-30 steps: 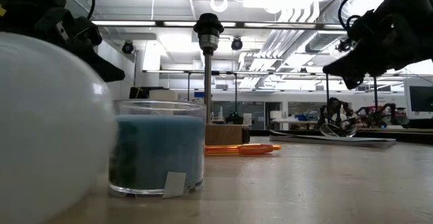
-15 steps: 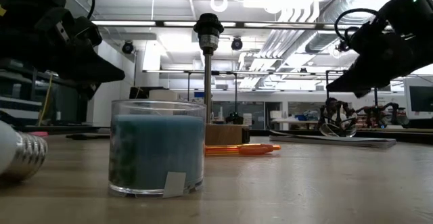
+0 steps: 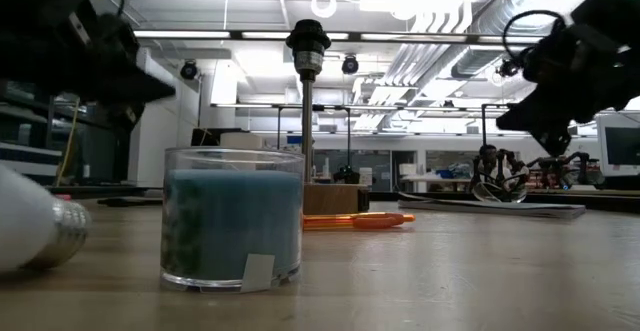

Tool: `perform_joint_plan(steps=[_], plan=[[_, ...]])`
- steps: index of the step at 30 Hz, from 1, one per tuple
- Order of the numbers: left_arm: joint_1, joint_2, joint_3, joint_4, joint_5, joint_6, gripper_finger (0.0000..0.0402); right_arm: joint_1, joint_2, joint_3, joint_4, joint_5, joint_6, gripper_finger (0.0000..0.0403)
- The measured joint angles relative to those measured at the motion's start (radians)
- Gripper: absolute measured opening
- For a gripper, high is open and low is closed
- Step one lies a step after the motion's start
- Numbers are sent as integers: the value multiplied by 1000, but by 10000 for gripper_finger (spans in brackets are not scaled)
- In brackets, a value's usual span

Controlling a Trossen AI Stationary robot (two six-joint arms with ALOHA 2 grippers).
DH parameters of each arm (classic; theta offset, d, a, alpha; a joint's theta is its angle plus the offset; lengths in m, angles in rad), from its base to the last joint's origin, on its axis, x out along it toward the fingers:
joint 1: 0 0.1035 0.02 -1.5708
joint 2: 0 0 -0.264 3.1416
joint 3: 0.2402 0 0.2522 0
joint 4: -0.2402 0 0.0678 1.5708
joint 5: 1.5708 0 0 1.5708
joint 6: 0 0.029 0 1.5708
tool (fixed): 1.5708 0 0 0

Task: Screw lightbulb
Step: Return to Home Position

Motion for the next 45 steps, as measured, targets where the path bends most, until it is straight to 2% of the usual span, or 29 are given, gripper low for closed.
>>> perform_joint_plan(steps=[3, 9, 14, 45], plan=[[0, -133, 1, -57, 0, 0, 0, 8, -139, 0, -87, -1, 1, 0], [3, -341, 0, -156, 0, 1, 0, 8, -365, 0, -82, -2, -1, 0], [26, -494, 0, -269, 3, 1, 0, 11, -366, 1, -36, -3, -1, 0], [34, -494, 0, -270, 8, 1, 0, 11, -340, -1, -86, -4, -1, 0]])
